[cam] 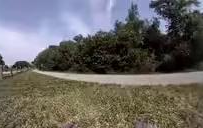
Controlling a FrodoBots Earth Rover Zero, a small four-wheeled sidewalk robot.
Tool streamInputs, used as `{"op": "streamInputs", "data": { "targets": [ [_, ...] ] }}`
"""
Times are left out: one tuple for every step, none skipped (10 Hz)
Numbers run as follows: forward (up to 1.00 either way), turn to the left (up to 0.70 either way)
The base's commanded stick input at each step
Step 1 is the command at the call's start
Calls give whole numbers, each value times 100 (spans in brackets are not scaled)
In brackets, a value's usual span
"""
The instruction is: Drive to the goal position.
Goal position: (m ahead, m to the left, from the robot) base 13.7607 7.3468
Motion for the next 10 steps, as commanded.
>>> {"op": "streamInputs", "data": {
  "targets": [
    [70, 0],
    [70, 0],
    [70, 0],
    [70, 0],
    [70, 0],
    [70, 0],
    [70, 0],
    [70, 0],
    [70, 0],
    [70, 0]
  ]
}}
